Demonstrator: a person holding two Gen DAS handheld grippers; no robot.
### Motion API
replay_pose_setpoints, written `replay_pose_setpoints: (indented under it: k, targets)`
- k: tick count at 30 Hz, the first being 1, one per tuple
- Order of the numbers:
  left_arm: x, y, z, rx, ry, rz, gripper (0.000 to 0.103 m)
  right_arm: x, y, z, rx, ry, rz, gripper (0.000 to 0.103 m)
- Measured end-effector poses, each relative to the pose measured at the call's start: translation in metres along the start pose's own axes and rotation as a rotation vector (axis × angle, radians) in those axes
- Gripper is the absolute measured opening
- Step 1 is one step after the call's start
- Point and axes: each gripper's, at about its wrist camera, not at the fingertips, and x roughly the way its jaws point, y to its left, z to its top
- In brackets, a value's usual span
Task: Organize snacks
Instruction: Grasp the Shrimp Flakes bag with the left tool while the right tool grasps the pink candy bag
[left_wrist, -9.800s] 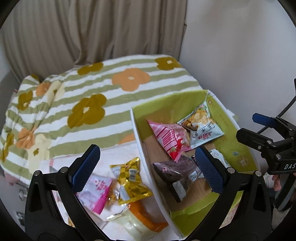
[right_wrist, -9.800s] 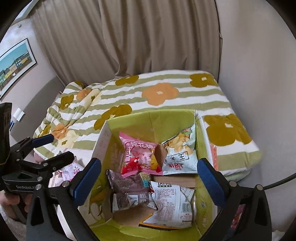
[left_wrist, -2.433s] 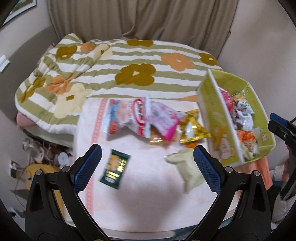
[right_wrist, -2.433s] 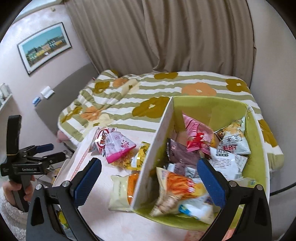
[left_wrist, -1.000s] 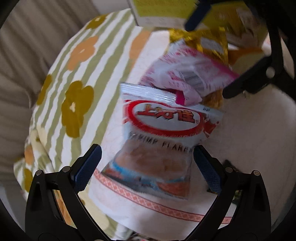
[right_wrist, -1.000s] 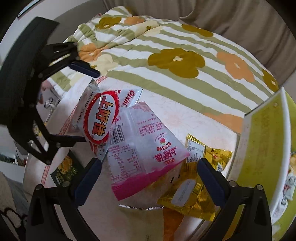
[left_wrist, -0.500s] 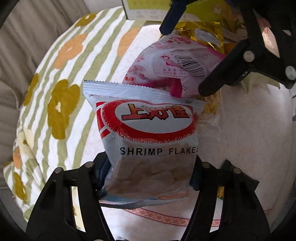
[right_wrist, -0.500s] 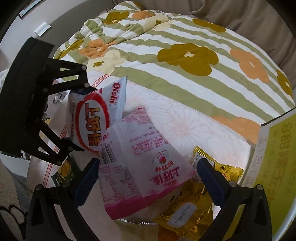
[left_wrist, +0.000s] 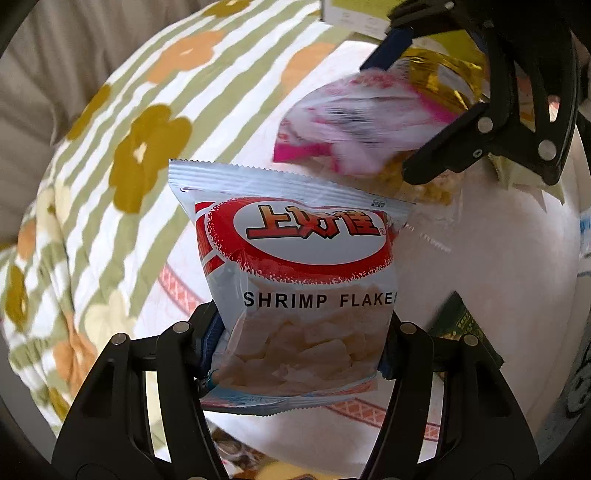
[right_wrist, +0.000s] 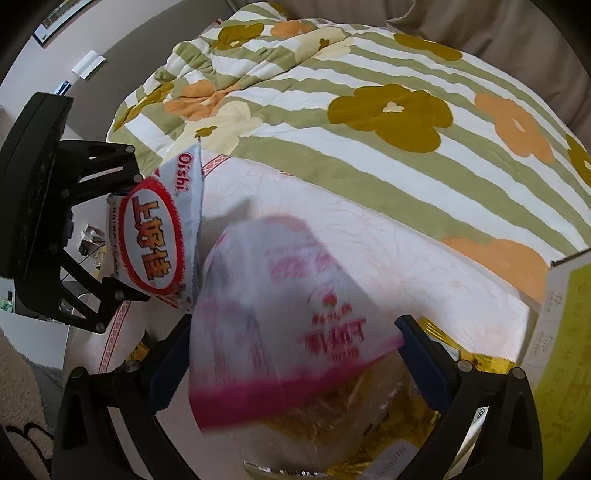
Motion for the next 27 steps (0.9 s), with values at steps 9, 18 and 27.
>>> replay_pose_setpoints:
  k: [9, 18, 27]
  targets:
    - [-0.013, 0.022, -0.023, -0.191, -0.012, 0.017, 0.06, 0.01, 0.0, 0.026, 0.011, -0.004, 0.021, 0.103]
    - [-0.017, 0.037, -0.044, -0.3, -0.028, -0.007, 0.06, 0.044, 0.008, 0.067, -0.073, -0.006, 0.016, 0.103]
    - [-0.015, 0.039, -0.042, -0.325, -0.031, -0.012, 0.06, 0.048, 0.013, 0.057, -0.086, -0.033, 0.001, 0.074]
